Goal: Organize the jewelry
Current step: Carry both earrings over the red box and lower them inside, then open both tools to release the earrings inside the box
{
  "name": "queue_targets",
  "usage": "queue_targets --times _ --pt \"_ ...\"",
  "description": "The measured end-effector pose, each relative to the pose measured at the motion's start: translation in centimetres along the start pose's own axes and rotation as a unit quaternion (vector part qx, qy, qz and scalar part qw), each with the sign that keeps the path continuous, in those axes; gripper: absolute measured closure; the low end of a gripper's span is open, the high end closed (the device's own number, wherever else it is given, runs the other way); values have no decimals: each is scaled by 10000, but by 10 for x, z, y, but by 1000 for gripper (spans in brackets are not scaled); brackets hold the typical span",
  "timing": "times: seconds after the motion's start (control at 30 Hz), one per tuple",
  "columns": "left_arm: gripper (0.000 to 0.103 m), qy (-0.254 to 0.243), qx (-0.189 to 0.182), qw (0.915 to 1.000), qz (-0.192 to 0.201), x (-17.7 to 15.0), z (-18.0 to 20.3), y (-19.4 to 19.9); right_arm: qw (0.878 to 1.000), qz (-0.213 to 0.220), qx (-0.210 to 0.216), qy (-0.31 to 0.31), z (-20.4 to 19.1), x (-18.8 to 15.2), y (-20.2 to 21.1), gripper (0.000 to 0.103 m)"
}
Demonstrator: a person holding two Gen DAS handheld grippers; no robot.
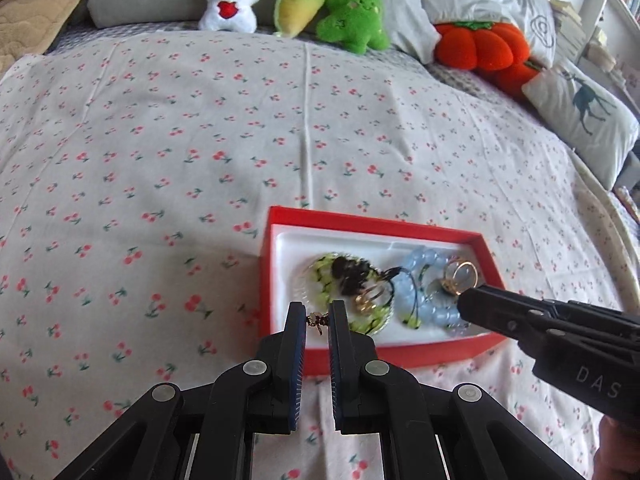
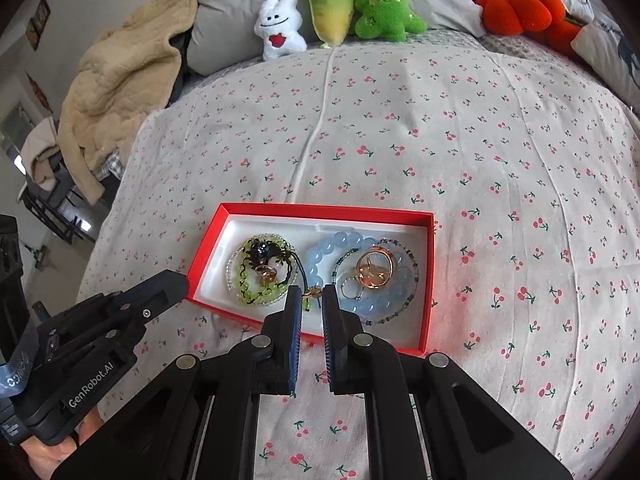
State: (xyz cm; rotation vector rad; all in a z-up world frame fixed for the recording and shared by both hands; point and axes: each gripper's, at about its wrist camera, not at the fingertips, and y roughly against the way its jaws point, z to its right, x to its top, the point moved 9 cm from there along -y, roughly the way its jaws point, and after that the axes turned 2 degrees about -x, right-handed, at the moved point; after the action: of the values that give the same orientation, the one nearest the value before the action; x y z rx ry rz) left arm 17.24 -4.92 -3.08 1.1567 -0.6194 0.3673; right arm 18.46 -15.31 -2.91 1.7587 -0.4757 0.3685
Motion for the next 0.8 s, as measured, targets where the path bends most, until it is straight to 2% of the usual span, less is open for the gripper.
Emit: queue_targets --times 0.2,0.23,0.27,0.33,0.53,0.7,0.8 --pt "96 -113 18 9999 -90 1 12 -21 9997 -37 44 -227 11 6 -9 92" --pt "94 -148 47 9998 -117 1 14 -24 9997 -48 40 -237 12 6 -10 92" --pt "86 -181 81 9997 -147 0 15 -26 9997 -59 32 -242 13 6 -11 92" --pt "75 -263 164 9994 -137 -1 16 -27 9997 -79 26 -245 15 6 -13 92" --pt "71 -473 309 9984 -76 -1 18 -22 9997 -102 39 -227 16 6 -15 92" --pt "60 -478 350 9982 -68 -1 15 -20 9995 -107 79 -292 18 5 -15 90" --pt "57 -502 369 9980 -93 -4 14 -18 9994 -124 89 -324 20 5 -13 78"
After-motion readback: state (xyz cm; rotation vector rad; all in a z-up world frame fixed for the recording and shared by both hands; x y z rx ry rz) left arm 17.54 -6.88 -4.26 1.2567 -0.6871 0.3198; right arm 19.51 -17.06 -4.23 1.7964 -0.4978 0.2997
